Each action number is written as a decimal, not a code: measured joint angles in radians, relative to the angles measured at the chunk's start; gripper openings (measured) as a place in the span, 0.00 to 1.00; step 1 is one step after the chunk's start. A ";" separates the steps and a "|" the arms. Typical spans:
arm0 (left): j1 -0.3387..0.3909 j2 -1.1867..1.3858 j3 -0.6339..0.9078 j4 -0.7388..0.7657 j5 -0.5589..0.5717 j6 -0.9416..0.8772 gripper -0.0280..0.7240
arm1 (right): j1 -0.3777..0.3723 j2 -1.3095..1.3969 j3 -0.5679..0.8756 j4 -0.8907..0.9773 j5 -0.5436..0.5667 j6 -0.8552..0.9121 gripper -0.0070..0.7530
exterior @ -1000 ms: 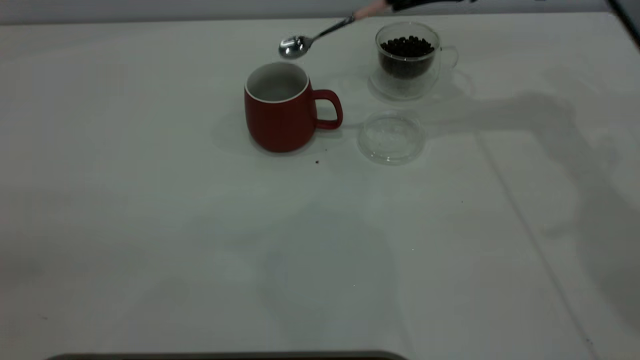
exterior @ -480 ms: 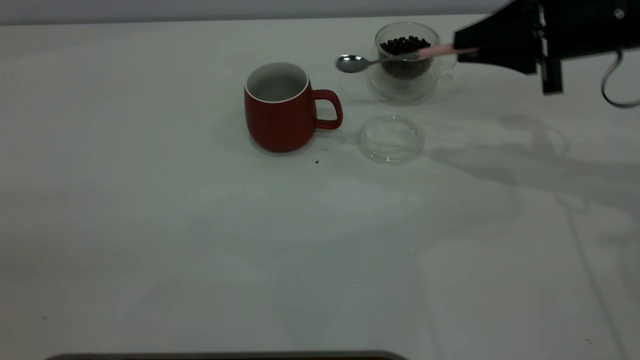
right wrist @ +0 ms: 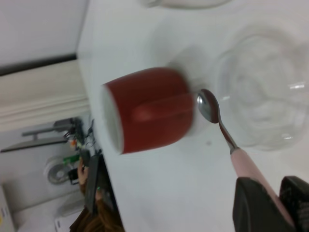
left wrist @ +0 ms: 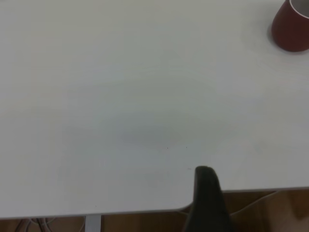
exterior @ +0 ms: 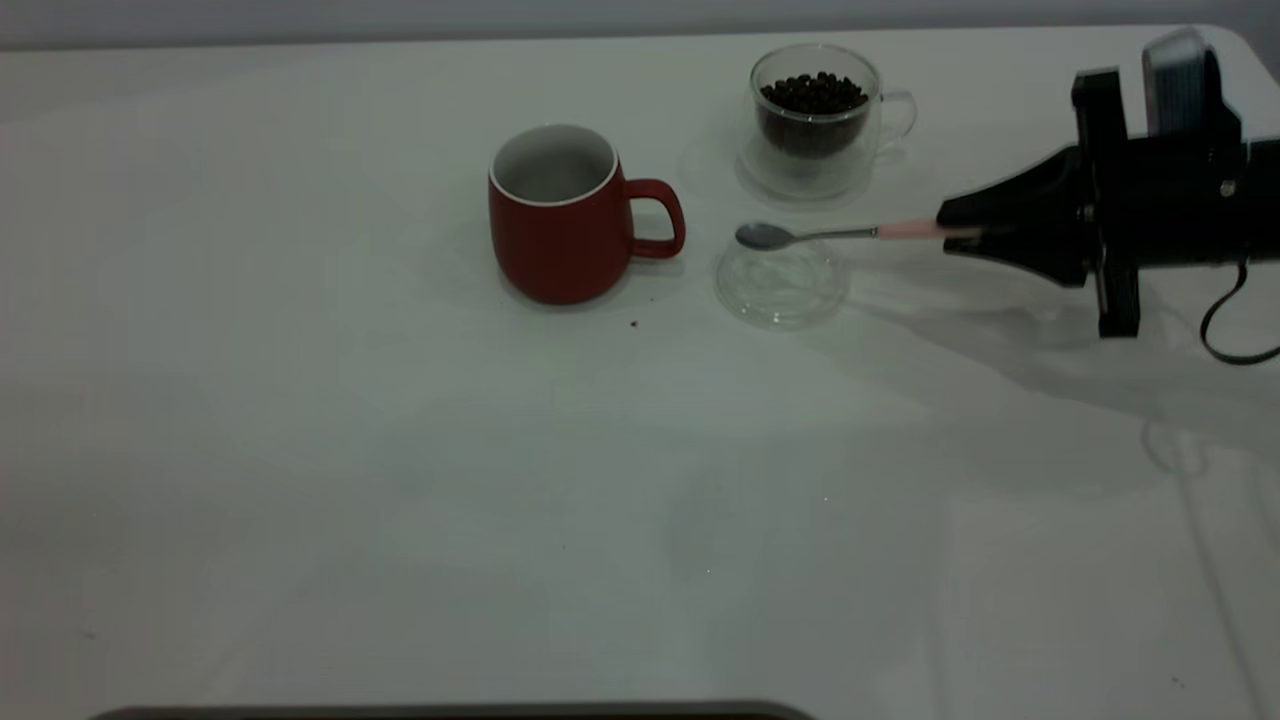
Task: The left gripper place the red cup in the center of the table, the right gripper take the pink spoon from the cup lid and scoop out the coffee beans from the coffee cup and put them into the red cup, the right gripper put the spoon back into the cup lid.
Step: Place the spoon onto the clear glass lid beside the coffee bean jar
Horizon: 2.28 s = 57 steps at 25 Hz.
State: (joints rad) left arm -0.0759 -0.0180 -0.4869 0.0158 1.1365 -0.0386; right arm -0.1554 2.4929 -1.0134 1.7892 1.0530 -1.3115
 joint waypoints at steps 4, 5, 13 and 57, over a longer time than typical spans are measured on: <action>0.000 0.000 0.000 0.000 0.000 0.000 0.82 | 0.000 0.026 -0.034 0.006 -0.031 -0.001 0.15; 0.000 0.000 0.000 0.000 0.000 0.000 0.82 | 0.000 0.027 -0.044 0.007 -0.034 -0.001 0.15; 0.000 0.000 0.000 0.000 0.000 0.002 0.82 | 0.000 0.037 -0.088 0.008 -0.076 -0.001 0.15; 0.000 0.000 0.000 0.000 0.000 0.000 0.82 | 0.034 -0.050 -0.097 -0.273 -0.165 0.142 0.85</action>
State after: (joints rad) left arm -0.0759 -0.0180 -0.4869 0.0158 1.1365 -0.0387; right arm -0.1216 2.4424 -1.1106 1.5160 0.8885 -1.1691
